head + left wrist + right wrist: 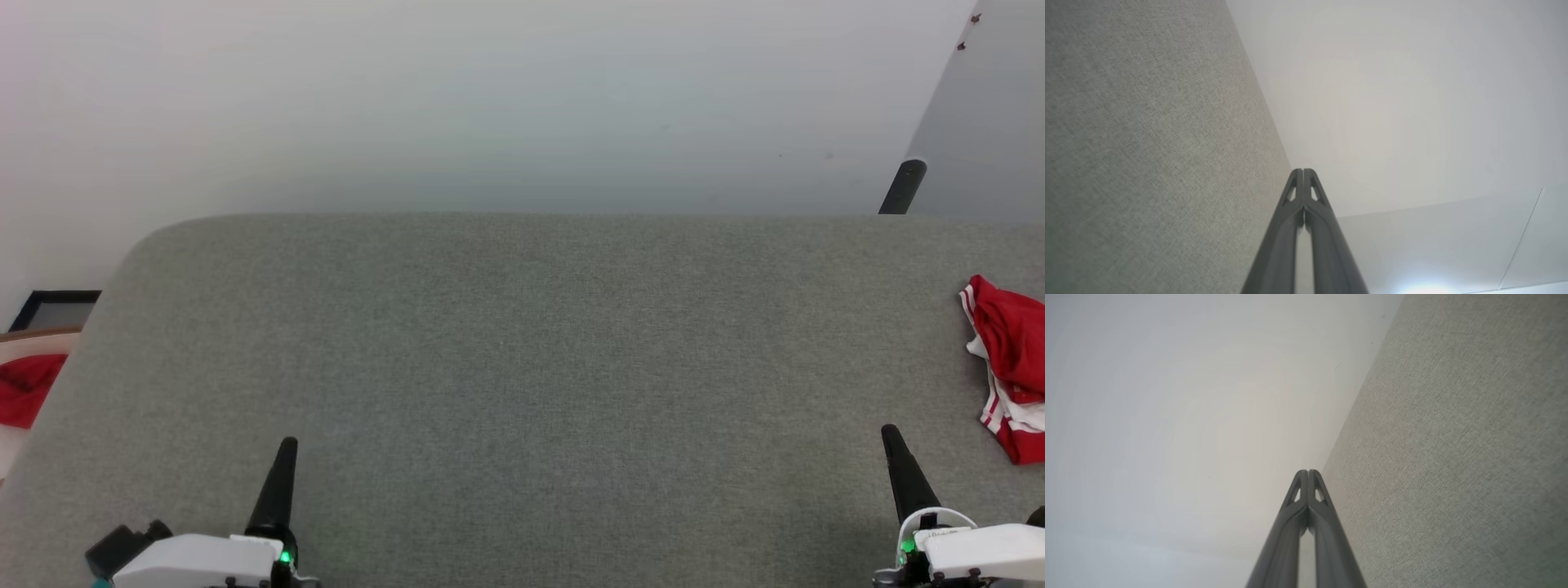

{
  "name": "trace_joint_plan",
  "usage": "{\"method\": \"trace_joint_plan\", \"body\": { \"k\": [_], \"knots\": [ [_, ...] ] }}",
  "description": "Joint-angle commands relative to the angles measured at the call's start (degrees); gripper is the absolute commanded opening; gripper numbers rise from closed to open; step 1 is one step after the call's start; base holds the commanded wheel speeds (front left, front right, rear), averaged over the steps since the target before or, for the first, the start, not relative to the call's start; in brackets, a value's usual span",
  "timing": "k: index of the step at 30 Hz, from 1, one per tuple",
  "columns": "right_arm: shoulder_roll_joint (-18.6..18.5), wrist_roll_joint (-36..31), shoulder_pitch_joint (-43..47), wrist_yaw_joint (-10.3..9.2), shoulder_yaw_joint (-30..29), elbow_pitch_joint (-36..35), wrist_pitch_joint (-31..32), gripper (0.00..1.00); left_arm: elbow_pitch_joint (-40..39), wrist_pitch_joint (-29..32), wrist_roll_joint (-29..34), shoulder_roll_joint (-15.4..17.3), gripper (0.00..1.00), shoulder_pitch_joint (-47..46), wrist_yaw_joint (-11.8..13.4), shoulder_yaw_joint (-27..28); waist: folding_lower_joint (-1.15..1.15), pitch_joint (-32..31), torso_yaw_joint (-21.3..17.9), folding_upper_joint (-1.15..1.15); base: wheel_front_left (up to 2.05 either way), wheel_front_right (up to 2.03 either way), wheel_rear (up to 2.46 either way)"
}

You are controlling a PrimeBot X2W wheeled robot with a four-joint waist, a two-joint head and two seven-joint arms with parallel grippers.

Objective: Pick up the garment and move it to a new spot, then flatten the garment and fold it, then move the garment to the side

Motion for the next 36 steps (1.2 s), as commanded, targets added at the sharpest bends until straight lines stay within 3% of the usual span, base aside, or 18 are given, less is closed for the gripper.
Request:
{"method": "trace_joint_plan", "body": {
  "k": [1, 36],
  "knots": [
    [-0.2, 1.6, -1.3, -0.02, -0.3, 0.0, 0.3, 0.0, -0.2, 0.4, -1.3, 0.0, 0.0, -1.2, -0.1, 0.3, 0.0, 0.1, -0.1, 0.0, 0.0, 0.0, 0.0],
    [0.0, 17.0, -4.6, -0.03, -1.0, 2.3, 4.2, 0.0, 0.2, 4.2, -13.6, -2.1, 0.0, -3.8, -0.2, 1.4, 0.0, 1.5, -1.8, 0.0, 0.0, 0.0, 0.0]
  ]
}}
